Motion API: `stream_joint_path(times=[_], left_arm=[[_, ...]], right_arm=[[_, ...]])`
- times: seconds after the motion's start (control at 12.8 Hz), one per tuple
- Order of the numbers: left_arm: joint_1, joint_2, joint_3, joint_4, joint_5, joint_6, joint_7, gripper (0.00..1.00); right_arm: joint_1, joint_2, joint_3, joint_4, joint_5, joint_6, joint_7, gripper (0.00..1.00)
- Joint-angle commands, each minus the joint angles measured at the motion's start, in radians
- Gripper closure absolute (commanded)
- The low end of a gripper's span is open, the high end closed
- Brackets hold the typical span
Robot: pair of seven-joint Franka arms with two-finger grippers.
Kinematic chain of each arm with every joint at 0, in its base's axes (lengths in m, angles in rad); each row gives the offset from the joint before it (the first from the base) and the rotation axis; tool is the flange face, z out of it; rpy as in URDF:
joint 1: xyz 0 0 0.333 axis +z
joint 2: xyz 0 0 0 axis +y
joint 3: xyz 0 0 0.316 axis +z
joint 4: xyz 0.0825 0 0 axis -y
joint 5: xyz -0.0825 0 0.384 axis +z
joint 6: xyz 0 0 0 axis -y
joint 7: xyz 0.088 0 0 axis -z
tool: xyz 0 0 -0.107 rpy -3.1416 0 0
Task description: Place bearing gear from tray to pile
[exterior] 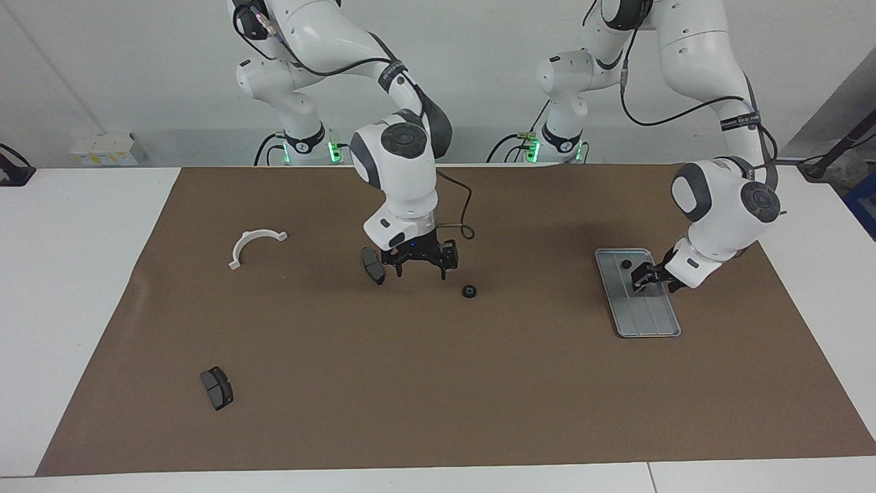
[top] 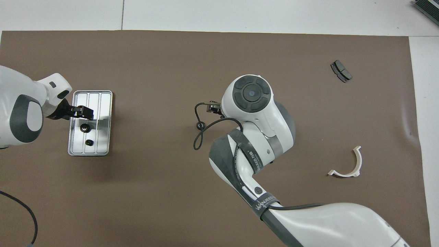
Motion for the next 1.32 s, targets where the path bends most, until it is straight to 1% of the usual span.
stream_joint_path(times=[0.0, 0.16, 0.39, 0.55, 0.78, 0.94, 1.09, 1.25], left_arm=[[0.002, -0.047, -0.009, -0.094, 0.008, 0.067, -0.047, 0.16], [-0.003, -0.049, -0.008, -0.102, 0.008, 0.065, -0.059, 0.22], [0.000, -0.059, -0.008, -0.123, 0.008, 0.056, -0.058, 0.32], [0.000, -0.062, -0.008, -0.126, 0.008, 0.054, -0.058, 0.39], [0.002, -0.062, -0.008, -0.128, 0.008, 0.054, -0.058, 0.51], [0.000, -0.062, -0.008, -0.128, 0.008, 0.054, -0.058, 0.59], [0.000, -0.062, -0.008, -0.128, 0.008, 0.054, -0.059, 0.66], [0.000, -0.062, -0.008, -0.126, 0.008, 0.056, -0.059, 0.71]], right_arm=[[0.041, 0.166, -0.003, 0.184, -0.061, -0.015, 0.106, 0.00], [0.070, 0.228, -0.002, 0.258, -0.058, -0.020, 0.137, 0.00], [0.092, 0.233, -0.002, 0.255, -0.045, -0.004, 0.138, 0.00], [0.113, 0.228, -0.002, 0.234, -0.042, 0.000, 0.140, 0.00], [0.116, 0.228, -0.002, 0.192, -0.046, 0.052, 0.140, 0.00], [0.112, 0.228, -0.002, 0.160, -0.043, 0.066, 0.135, 0.00], [0.113, 0.224, 0.001, 0.141, -0.043, 0.078, 0.134, 0.02], [0.115, 0.224, 0.003, 0.125, -0.042, 0.100, 0.135, 0.07]])
